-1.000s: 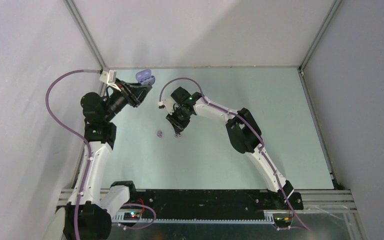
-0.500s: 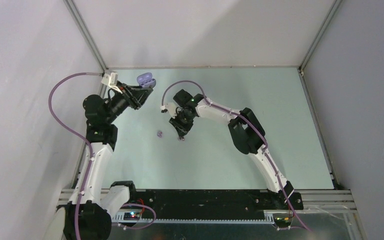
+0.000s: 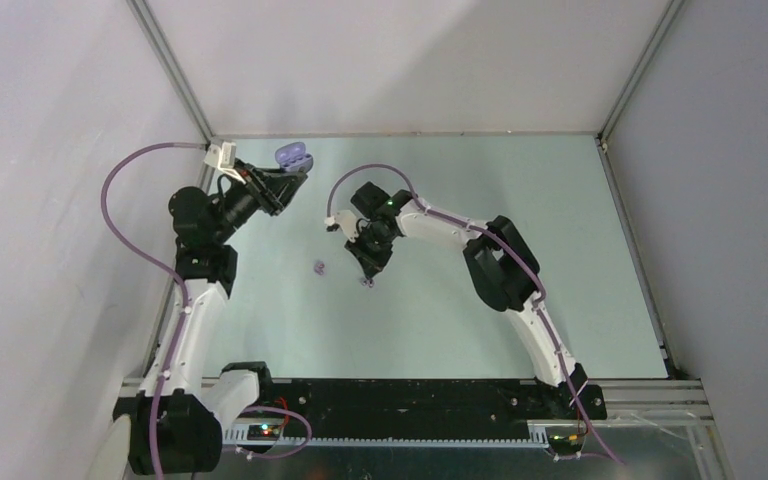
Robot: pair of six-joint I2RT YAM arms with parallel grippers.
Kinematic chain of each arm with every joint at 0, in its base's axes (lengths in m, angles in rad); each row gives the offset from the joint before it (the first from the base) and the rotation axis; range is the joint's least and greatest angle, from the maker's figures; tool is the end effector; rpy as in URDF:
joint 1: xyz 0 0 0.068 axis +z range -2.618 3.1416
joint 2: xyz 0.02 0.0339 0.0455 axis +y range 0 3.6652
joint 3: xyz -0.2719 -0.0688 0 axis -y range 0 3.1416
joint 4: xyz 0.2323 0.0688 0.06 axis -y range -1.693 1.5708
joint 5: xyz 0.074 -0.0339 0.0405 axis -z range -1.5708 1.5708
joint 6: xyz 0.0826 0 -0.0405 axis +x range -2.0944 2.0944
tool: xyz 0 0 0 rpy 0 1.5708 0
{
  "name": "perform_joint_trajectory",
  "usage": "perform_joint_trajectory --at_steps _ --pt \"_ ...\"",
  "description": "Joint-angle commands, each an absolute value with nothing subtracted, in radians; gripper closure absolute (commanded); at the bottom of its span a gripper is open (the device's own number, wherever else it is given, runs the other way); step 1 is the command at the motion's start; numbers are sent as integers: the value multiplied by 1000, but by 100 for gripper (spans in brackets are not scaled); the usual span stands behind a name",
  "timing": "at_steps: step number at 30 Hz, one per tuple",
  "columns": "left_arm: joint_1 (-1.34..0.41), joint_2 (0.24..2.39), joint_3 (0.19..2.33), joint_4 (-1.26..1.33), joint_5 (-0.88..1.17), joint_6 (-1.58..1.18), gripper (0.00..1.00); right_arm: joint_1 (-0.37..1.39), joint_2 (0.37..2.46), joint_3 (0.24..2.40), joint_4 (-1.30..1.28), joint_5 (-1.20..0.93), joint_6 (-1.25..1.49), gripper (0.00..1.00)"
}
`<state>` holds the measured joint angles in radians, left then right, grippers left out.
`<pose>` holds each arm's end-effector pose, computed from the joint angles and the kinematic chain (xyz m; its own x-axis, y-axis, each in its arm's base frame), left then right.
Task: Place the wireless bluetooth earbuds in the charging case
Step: Pick up the earbud from the center of the board.
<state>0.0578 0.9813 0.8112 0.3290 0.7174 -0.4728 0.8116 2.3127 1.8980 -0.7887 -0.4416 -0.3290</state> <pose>0.2452 -0.0402 0.3809 -0.1347 -0.3515 -0.9265 0.6101 0.7073 -0.3570 0.3144 0.3826 0.1365 -0.3619 -0.8058 -0.4688 -0.9282 0.2648 0.2614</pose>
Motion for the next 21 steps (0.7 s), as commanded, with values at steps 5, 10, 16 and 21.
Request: perform_joint_trajectory --at_steps 5,10,16,21 --pt "62 1045 803 443 730 -499 100 785 2037 1839 -759 -373 -459 100" --pt "47 1064 794 410 749 -430 100 790 1880 1723 -702 -290 -568 100" --pt "-17 1107 791 397 798 -330 100 779 1650 1598 -503 -191 -715 100" --pt "-103 1159 830 414 806 -305 100 775 1493 1561 -326 -152 -808 100"
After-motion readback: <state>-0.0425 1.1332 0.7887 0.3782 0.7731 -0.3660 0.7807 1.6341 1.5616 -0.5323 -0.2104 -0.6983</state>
